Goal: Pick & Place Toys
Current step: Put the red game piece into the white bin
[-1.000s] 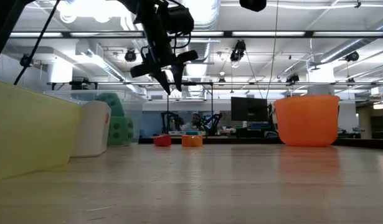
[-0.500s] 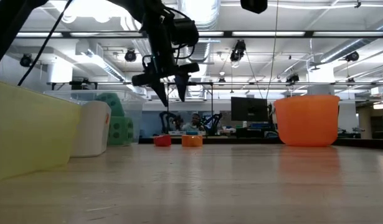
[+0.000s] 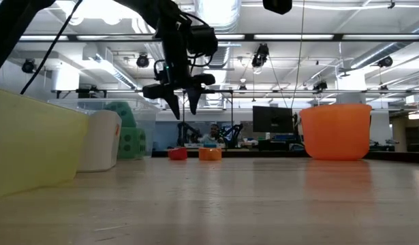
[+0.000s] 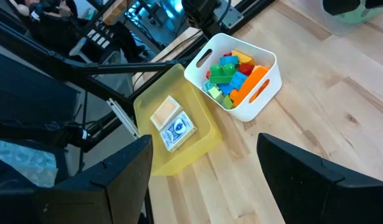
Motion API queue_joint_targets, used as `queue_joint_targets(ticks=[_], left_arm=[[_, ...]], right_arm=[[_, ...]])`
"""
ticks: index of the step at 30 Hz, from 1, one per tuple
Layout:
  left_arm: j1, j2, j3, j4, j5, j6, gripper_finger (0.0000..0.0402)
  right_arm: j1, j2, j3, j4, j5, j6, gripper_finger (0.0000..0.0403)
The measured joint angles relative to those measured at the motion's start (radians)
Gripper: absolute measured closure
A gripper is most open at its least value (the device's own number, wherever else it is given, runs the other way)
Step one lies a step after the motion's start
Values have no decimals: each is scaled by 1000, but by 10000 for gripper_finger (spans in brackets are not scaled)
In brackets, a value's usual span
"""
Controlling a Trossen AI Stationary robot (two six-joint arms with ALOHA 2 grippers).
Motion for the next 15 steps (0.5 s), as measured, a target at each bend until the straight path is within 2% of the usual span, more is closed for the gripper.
queue_joint_targets(ticks=[9,15], left_arm=[[-1,73,0,22,23,-22,235],[1,118,0,26,25,-55,245]], right_arm=[[0,0,0,0,-1,0,122],[0,0,0,0,-1,0,122]])
